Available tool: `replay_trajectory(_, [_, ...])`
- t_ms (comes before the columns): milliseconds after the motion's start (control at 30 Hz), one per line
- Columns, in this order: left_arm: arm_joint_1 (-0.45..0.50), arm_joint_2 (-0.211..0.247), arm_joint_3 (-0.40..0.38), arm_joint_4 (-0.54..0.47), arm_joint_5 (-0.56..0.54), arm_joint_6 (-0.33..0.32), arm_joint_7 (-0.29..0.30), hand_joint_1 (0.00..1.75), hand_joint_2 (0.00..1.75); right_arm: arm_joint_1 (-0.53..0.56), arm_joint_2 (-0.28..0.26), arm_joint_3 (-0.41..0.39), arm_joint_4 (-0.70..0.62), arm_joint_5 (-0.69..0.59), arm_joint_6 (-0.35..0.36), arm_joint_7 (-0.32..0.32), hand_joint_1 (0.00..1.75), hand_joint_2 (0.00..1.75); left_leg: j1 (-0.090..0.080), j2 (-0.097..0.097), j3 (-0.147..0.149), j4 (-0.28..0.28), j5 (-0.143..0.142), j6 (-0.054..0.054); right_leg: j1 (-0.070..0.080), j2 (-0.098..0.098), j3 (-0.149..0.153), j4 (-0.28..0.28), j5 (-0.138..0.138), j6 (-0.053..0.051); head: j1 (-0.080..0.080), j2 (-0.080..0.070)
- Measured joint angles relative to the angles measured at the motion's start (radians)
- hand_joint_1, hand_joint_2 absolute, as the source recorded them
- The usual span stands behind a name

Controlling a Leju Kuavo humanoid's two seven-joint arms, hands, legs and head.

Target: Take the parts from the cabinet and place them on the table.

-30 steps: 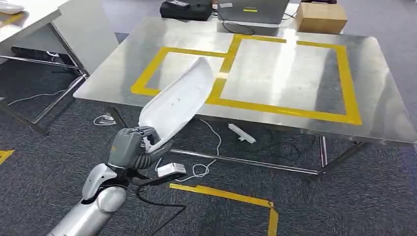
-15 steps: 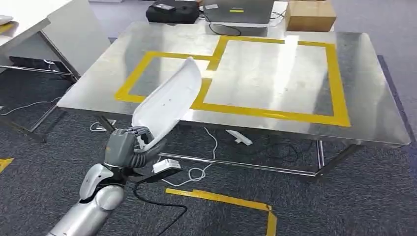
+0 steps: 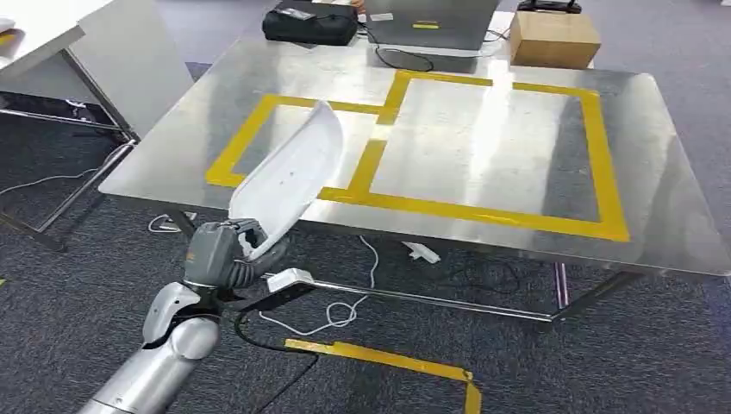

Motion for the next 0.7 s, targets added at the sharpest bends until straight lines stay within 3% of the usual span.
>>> replay_trajectory(33, [0.001, 0.000, 0.001, 0.007, 0.000, 0.000, 0.002, 1.75, 1.75, 0.003, 0.000, 0.001, 0.000, 0.000, 0.002, 0.000, 0.00, 0.00, 0.000, 0.000, 0.004, 0.000, -0.005, 0.000, -0.001, 0.000, -0.044, 0.057, -0.004, 0.004, 0.000, 0.000])
replay_trajectory(67, [0.001, 0.000, 0.002, 0.014, 0.000, 0.000, 0.002, 1.75, 1.75, 0.005, 0.000, 0.002, 0.000, 0.000, 0.003, 0.000, 0.00, 0.00, 0.000, -0.001, 0.011, 0.000, -0.011, -0.001, -0.002, 0.000, -0.059, 0.056, 0.023, 0.007, 0.001, 0.000])
replay_trajectory(100, [0.000, 0.000, 0.003, 0.020, 0.000, 0.000, 0.003, 1.75, 1.75, 0.005, 0.000, 0.003, 0.000, 0.000, 0.005, 0.000, 0.00, 0.00, 0.001, -0.002, 0.019, 0.000, -0.017, -0.003, -0.004, -0.001, -0.049, 0.012, 0.068, 0.009, 0.000, 0.000])
replay_trajectory(167, [-0.004, -0.001, 0.007, 0.033, 0.000, 0.000, 0.003, 1.75, 1.75, 0.004, -0.003, 0.005, 0.000, 0.000, 0.005, 0.000, 0.00, 0.00, 0.002, -0.002, 0.044, 0.001, -0.033, -0.011, -0.007, -0.006, 0.023, -0.169, 0.186, 0.009, 0.000, 0.000])
replay_trajectory(233, [-0.019, -0.002, 0.013, 0.049, 0.010, 0.000, 0.002, 1.75, 1.75, 0.001, -0.003, 0.011, 0.000, 0.000, 0.009, -0.001, 0.00, 0.00, -0.005, -0.003, 0.044, 0.007, -0.045, -0.025, -0.001, -0.009, 0.064, -0.233, 0.174, 0.004, 0.003, 0.000])
replay_trajectory(267, [-0.023, -0.003, 0.014, 0.058, 0.010, 0.000, 0.001, 1.75, 1.75, -0.002, -0.003, 0.012, 0.000, 0.002, 0.014, 0.000, 0.00, 0.00, -0.005, -0.002, 0.039, 0.006, -0.043, -0.029, -0.001, -0.008, 0.061, -0.229, 0.167, -0.011, 0.001, 0.000])
replay_trajectory(333, [-0.031, -0.006, 0.014, 0.074, 0.011, 0.000, 0.000, 1.75, 1.75, 0.003, -0.003, 0.018, 0.000, 0.002, 0.024, 0.000, 0.00, 0.00, -0.004, -0.002, 0.044, 0.001, -0.047, -0.037, 0.002, -0.006, 0.060, -0.230, 0.160, -0.023, -0.004, 0.000])
replay_trajectory(400, [-0.040, -0.008, 0.015, 0.086, 0.011, 0.000, 0.000, 1.75, 1.75, 0.004, -0.003, 0.023, -0.001, 0.004, 0.029, 0.000, 0.00, 0.00, -0.002, -0.002, 0.044, 0.020, -0.065, -0.050, -0.006, -0.006, 0.076, -0.240, 0.157, -0.035, -0.006, 0.000])
replay_trajectory(433, [-0.048, -0.010, 0.015, 0.091, 0.011, 0.000, 0.000, 1.75, 1.75, 0.002, -0.003, 0.025, -0.001, 0.005, 0.030, 0.000, 0.00, 0.00, -0.001, -0.002, 0.016, 0.077, -0.091, -0.055, -0.006, -0.007, 0.082, -0.240, 0.152, -0.043, -0.013, 0.000])
replay_trajectory(500, [-0.058, -0.010, 0.016, 0.110, 0.011, 0.000, 0.000, 1.75, 1.75, -0.001, -0.005, 0.027, -0.001, 0.006, 0.030, 0.000, 0.00, 0.00, 0.002, -0.002, -0.084, 0.255, -0.156, -0.061, -0.005, -0.007, 0.091, -0.240, 0.143, -0.050, -0.012, 0.000])
replay_trajectory(533, [-0.059, -0.010, 0.016, 0.119, 0.011, -0.001, 0.000, 1.75, 1.75, 0.000, -0.005, 0.027, -0.001, 0.006, 0.030, 0.000, 0.00, 0.00, 0.003, -0.002, -0.127, 0.319, -0.165, -0.062, -0.005, -0.006, 0.097, -0.240, 0.137, -0.051, -0.011, 0.000])
replay_trajectory(567, [-0.059, -0.010, 0.016, 0.129, 0.011, -0.001, 0.000, 1.75, 1.75, 0.001, -0.005, 0.028, -0.001, 0.006, 0.031, 0.001, 0.00, 0.00, 0.003, -0.002, -0.146, 0.331, -0.147, -0.061, -0.005, -0.003, 0.106, -0.240, 0.131, -0.051, -0.013, 0.000])
replay_trajectory(600, [-0.060, -0.010, 0.018, 0.137, 0.010, -0.001, 0.000, 1.75, 1.75, 0.002, -0.005, 0.030, -0.001, 0.007, 0.031, 0.002, 0.00, 0.00, 0.002, -0.002, -0.143, 0.302, -0.105, -0.058, -0.005, 0.000, 0.116, -0.240, 0.125, -0.049, -0.012, 0.000])
replay_trajectory(700, [-0.071, -0.010, 0.018, 0.152, 0.009, -0.001, 0.000, 1.75, 1.75, 0.001, -0.005, 0.036, -0.002, 0.008, 0.033, 0.002, 0.00, 0.00, -0.002, -0.002, -0.071, 0.077, 0.058, -0.036, -0.004, 0.004, 0.137, -0.242, 0.103, -0.043, -0.012, 0.000])
